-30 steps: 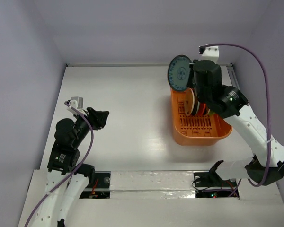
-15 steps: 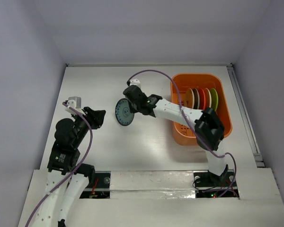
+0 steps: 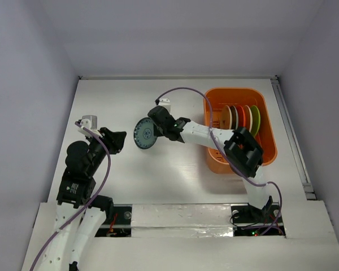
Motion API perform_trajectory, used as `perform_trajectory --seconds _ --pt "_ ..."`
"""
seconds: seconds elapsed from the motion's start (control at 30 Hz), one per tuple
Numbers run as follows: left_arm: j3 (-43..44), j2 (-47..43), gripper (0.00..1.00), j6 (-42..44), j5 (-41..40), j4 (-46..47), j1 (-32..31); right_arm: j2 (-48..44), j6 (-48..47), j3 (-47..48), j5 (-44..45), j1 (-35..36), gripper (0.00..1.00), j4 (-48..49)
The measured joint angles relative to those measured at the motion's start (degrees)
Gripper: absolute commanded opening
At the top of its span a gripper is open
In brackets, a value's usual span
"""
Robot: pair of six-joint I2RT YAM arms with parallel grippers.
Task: Unload the plates from the dish rack
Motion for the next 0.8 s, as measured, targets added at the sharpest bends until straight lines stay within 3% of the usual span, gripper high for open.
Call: perform_trajectory --seconds 0.13,0.33,0.73,0.8 --pt "0.0 0.1 0.29 0.0 0.0 0.0 0.0 0.3 1.6 -1.7 0.3 0.0 0.28 2.1" --pt "0.0 0.1 0.3 0.0 0.2 0.0 0.0 1.6 2.0 -5.5 0.9 0.0 0.38 1.0" --pt "0.0 0.0 0.3 0.0 0.2 0.0 0.0 -2.2 1.5 -7.7 1.5 0.1 0.41 -0.8" --pt "0.0 0.0 0.28 0.0 0.2 0.0 0.0 -6.4 0.6 -8.5 1.9 0.1 0.21 -1.3"
